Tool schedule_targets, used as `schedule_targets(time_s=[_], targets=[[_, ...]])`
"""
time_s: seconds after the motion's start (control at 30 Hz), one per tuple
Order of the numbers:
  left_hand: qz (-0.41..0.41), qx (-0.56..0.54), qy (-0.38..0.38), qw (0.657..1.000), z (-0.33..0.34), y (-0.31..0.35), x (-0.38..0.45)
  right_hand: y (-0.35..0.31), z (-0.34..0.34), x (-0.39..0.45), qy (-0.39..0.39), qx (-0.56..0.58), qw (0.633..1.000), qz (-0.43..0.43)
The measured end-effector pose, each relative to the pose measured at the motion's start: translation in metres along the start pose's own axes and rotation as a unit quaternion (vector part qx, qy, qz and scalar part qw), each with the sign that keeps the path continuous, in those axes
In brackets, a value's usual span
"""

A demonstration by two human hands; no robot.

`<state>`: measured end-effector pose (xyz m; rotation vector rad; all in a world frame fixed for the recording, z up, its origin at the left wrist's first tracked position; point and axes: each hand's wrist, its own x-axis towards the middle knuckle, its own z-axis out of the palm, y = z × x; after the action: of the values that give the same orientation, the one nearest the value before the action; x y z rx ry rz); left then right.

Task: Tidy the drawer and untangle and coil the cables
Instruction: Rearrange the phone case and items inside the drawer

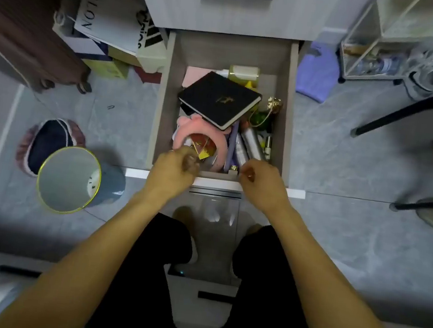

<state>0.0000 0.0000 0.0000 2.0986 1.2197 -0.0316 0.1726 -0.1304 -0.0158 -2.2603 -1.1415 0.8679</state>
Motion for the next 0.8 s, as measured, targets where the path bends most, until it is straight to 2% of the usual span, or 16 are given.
schedule_targets(time_s=[0.17,0.27,0.33,0.4,0.5,0.67,0.8], targets=[[0.056,0.038,0.064,0.996,0.026,-0.014,-0.020,0.004,0.022,-0.016,0.078,-0.075,0.994,-0.027],[0.103,0.024,0.131,0.986,0.041,-0.032,-0.029,0.008,0.033,-0.025,0.150,-0.121,0.979,-0.060],[0.147,0.041,0.129,0.980,0.043,-0.039,-0.039,0.009,0.038,-0.041,0.182,-0.146,0.968,-0.088],[0.140,0.110,0.076,0.981,0.038,-0.036,-0.052,0.014,0.041,-0.055,0.158,-0.178,0.967,-0.094],[0.114,0.146,0.031,0.982,0.030,-0.025,-0.064,0.013,0.037,-0.074,0.106,-0.227,0.966,-0.068],[0.124,0.126,0.043,0.983,0.032,-0.030,-0.070,0.008,0.032,-0.080,0.082,-0.207,0.974,-0.044],[0.111,0.078,0.068,0.988,0.028,-0.031,-0.053,0.004,0.024,-0.064,0.089,-0.249,0.964,-0.027]])
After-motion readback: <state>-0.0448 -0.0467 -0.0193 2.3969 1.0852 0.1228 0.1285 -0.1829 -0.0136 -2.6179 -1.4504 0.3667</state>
